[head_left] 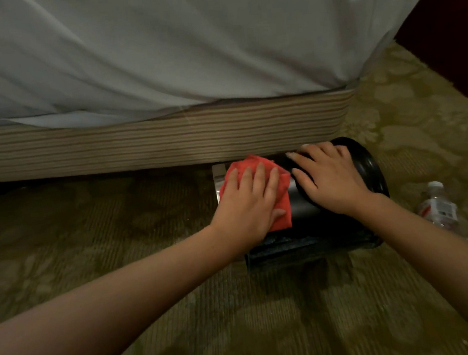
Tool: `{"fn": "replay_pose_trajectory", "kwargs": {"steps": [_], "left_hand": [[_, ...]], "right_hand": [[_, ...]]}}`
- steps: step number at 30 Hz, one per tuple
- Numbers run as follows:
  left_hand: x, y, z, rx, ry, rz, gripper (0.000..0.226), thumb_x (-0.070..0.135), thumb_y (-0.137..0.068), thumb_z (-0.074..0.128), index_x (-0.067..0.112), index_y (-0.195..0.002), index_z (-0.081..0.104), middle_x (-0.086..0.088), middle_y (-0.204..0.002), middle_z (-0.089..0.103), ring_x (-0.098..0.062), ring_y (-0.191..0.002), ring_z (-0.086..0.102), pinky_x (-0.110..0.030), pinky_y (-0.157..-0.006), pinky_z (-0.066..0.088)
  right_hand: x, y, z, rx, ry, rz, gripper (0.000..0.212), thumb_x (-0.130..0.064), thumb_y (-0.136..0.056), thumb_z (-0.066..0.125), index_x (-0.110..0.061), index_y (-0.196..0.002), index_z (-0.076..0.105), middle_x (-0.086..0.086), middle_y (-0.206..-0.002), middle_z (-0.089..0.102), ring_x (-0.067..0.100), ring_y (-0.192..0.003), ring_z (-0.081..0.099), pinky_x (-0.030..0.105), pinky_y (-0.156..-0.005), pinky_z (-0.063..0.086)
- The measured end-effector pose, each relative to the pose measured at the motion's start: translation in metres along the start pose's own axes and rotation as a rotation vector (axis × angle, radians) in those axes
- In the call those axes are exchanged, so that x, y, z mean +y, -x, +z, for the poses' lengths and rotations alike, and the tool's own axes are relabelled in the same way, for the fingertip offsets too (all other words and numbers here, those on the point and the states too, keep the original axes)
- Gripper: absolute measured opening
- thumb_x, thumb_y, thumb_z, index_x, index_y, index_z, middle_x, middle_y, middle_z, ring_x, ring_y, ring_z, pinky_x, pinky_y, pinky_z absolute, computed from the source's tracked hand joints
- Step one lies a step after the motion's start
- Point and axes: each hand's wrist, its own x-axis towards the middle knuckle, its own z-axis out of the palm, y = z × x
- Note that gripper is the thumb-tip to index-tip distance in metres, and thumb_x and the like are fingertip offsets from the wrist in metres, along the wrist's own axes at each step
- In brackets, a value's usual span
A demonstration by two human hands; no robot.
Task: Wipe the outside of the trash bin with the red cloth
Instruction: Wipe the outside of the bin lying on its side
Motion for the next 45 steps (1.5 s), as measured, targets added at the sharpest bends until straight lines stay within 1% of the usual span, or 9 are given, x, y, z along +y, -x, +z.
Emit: {"fn": "replay_pose_trajectory", "kwargs": {"steps": [10, 14, 22, 30, 33, 37, 40, 43, 45], "left_hand": [[-0.022, 0.044, 0.008, -0.097, -0.02, -0.141, 0.077, 0.05, -0.086, 0.001, 0.004, -0.148, 0.0, -0.024, -0.153, 0.011, -0.036, -0.14, 0.018, -0.045, -0.116, 0.01], [-0.023, 0.044, 0.015, -0.105, 0.056, -0.213, 0.074, 0.053, -0.091, 0.01, 0.007, -0.148, -0.001, -0.02, -0.155, 0.007, -0.033, -0.14, 0.02, -0.04, -0.115, 0.012], [-0.062, -0.008, 0.011, -0.106, 0.394, -0.23, 0.055, 0.039, -0.099, 0.027, 0.009, -0.144, 0.025, -0.017, -0.144, 0.035, -0.033, -0.125, 0.042, -0.039, -0.105, 0.033], [-0.093, -0.054, 0.006, -0.453, 0.786, -0.385, 0.044, 0.026, -0.103, 0.023, -0.002, -0.125, 0.049, -0.026, -0.114, 0.058, -0.028, -0.093, 0.055, -0.03, -0.084, 0.041], [-0.093, -0.043, 0.009, -0.377, 0.864, -0.362, 0.041, 0.027, -0.103, 0.025, 0.002, -0.124, 0.049, -0.02, -0.104, 0.059, -0.031, -0.097, 0.058, -0.028, -0.081, 0.039], [-0.08, 0.0, 0.017, -0.056, 0.701, -0.155, 0.047, 0.026, -0.1, 0.031, 0.015, -0.146, 0.028, -0.007, -0.145, 0.039, -0.019, -0.133, 0.036, -0.025, -0.111, 0.021], [-0.053, 0.032, 0.025, 0.022, 0.385, -0.102, 0.055, 0.033, -0.098, 0.027, 0.008, -0.147, 0.017, -0.012, -0.154, 0.019, -0.024, -0.144, 0.013, -0.027, -0.118, 0.001], [-0.032, 0.051, 0.03, 0.08, 0.287, -0.104, 0.063, 0.037, -0.093, 0.021, -0.001, -0.143, 0.024, -0.022, -0.15, 0.025, -0.035, -0.141, 0.019, -0.044, -0.116, 0.021], [-0.035, 0.045, 0.032, 0.078, 0.33, -0.117, 0.063, 0.038, -0.094, 0.022, -0.001, -0.143, 0.025, -0.022, -0.15, 0.026, -0.035, -0.141, 0.02, -0.043, -0.116, 0.021]], "right_hand": [[-0.001, 0.008, 0.001, -0.081, 0.037, -0.003, 0.064, -0.05, -0.089, 0.009, -0.028, -0.141, 0.039, 0.001, -0.141, 0.047, 0.022, -0.13, 0.04, 0.041, -0.108, 0.024], [-0.002, 0.01, 0.003, -0.078, 0.034, 0.001, 0.065, -0.048, -0.089, 0.007, -0.027, -0.142, 0.038, 0.002, -0.144, 0.044, 0.023, -0.133, 0.037, 0.042, -0.11, 0.021], [-0.005, 0.001, 0.003, -0.068, 0.032, 0.009, 0.062, -0.047, -0.091, 0.014, -0.023, -0.139, 0.043, 0.003, -0.14, 0.048, 0.023, -0.13, 0.041, 0.041, -0.108, 0.024], [-0.008, 0.023, 0.005, -0.042, 0.034, 0.003, 0.06, -0.049, -0.092, 0.017, -0.023, -0.14, 0.041, 0.002, -0.143, 0.045, 0.025, -0.133, 0.038, 0.045, -0.109, 0.023], [-0.007, 0.019, 0.003, -0.045, 0.023, 0.011, 0.062, -0.049, -0.091, 0.015, -0.023, -0.14, 0.042, 0.002, -0.142, 0.046, 0.025, -0.132, 0.038, 0.043, -0.109, 0.023], [-0.008, 0.014, 0.004, -0.044, 0.024, 0.023, 0.063, -0.048, -0.09, 0.013, -0.023, -0.139, 0.043, 0.002, -0.141, 0.047, 0.024, -0.131, 0.04, 0.042, -0.109, 0.024], [-0.009, 0.015, 0.003, -0.045, 0.024, 0.029, 0.064, -0.048, -0.089, 0.012, -0.023, -0.139, 0.043, 0.003, -0.141, 0.047, 0.024, -0.131, 0.04, 0.042, -0.109, 0.023], [-0.011, 0.017, 0.002, -0.037, 0.033, 0.035, 0.064, -0.048, -0.089, 0.012, -0.023, -0.139, 0.043, 0.003, -0.142, 0.046, 0.024, -0.132, 0.038, 0.042, -0.109, 0.022], [-0.011, 0.014, 0.003, -0.045, 0.032, 0.041, 0.062, -0.047, -0.09, 0.013, -0.024, -0.141, 0.04, 0.002, -0.144, 0.044, 0.024, -0.134, 0.036, 0.042, -0.11, 0.02]]}}
